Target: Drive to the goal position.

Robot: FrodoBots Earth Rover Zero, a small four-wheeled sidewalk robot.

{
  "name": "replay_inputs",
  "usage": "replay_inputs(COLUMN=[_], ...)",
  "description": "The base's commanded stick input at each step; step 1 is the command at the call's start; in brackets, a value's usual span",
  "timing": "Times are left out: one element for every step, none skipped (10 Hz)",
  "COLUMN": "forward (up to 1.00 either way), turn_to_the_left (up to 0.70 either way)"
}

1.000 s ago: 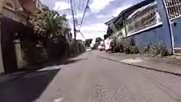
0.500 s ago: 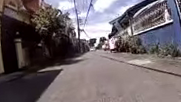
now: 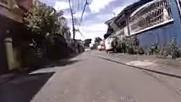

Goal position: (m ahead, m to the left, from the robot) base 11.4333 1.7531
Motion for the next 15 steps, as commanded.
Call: replay_inputs(forward=[0.70,0.70,0.70,0.70,0.70,0.70,0.70,0.70,0.70,0.70,0.70,0.70,0.70,0.70,0.70], turn_to_the_left=[0.10,0.08,-0.12,-0.25,-0.07,0.10,0.10,0.10,0.10,0.10,0.10,0.10,0.10,0.10,0.10])
